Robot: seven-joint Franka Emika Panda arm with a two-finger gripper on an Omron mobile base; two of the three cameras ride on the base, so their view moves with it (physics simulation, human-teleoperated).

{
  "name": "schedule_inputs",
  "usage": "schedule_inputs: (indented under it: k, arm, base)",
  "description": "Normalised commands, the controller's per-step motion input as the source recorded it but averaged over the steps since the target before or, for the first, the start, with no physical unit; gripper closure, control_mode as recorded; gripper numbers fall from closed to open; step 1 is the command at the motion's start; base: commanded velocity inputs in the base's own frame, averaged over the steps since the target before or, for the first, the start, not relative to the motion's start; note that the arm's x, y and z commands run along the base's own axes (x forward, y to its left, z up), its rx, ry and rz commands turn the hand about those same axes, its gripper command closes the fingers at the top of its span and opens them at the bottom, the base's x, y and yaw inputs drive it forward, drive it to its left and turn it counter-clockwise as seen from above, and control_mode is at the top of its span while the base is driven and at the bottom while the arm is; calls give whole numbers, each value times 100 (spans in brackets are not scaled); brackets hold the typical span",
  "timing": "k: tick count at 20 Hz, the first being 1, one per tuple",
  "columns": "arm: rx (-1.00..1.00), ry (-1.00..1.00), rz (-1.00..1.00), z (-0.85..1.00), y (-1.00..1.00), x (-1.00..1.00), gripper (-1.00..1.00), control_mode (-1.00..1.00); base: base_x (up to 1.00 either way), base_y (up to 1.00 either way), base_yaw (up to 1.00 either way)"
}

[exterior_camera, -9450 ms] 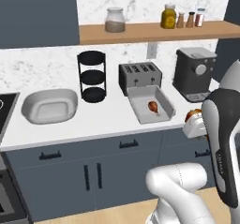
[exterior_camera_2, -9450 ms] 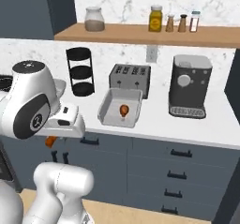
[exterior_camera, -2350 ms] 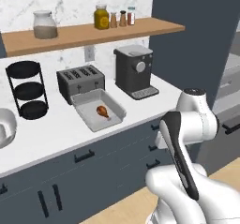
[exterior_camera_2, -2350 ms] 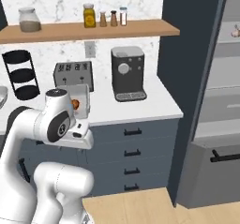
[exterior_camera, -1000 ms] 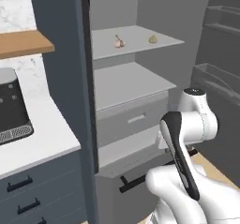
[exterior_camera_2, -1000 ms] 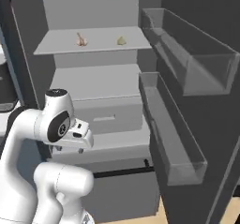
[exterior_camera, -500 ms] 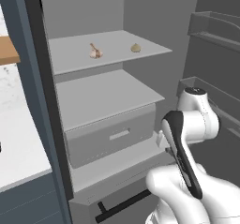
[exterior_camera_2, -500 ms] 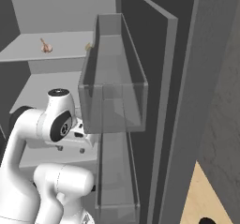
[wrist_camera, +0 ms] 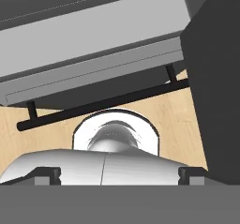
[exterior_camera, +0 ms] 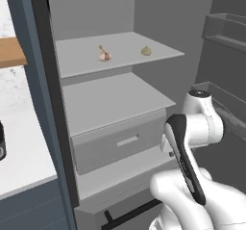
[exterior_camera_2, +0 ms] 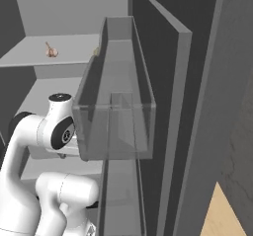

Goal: Place one garlic and one chicken drumstick in each tupperware on the nearby counter, to pack two identical lunches.

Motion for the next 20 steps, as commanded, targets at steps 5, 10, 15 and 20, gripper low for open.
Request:
schedule_inputs:
  k: [5, 10, 15, 20]
  arm:
    - [-17, -9, 5, 20, 7, 4, -100, -100]
    - [-29, -50, 39, 70, 4, 0, -100, -100]
    - [-8, -51, 27, 100, 0, 0, -100, -100]
    - [9, -28, 13, 100, -3, 0, -100, -100]
  base:
    - [3, 3, 0]
    - [0, 0, 0]
    - [0, 0, 0]
    - [0, 0, 0]
